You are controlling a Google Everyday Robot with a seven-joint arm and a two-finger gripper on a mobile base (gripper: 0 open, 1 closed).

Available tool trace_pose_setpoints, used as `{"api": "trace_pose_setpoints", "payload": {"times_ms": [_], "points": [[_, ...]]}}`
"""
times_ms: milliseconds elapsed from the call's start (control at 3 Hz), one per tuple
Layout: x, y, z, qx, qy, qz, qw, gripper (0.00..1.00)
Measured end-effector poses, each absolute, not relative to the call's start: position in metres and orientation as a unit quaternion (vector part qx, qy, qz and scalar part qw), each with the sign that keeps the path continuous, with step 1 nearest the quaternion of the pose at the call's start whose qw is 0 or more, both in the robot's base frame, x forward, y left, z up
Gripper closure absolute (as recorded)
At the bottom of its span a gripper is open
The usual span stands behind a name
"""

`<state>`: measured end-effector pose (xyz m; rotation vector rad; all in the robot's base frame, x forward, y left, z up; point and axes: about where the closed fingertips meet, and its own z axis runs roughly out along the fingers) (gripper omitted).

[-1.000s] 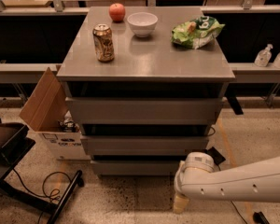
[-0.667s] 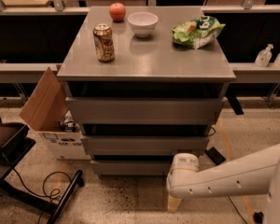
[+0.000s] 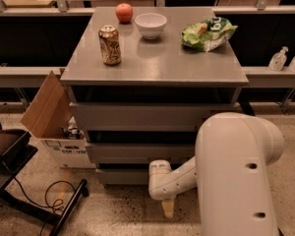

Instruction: Open bottom drawer

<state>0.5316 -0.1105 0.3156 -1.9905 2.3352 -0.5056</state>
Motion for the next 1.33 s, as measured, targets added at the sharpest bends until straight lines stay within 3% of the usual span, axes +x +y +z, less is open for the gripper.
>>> {"api": "trace_pose_setpoints", "payload": {"times_ms": [667,1333], "points": [[0.562,-0.119,0.262,-0.63,0.763,-0.148,-0.006,0.0],[0.582,-0.139,0.239,-0.594,0.8,-0.071,0.044,0.0]]}}
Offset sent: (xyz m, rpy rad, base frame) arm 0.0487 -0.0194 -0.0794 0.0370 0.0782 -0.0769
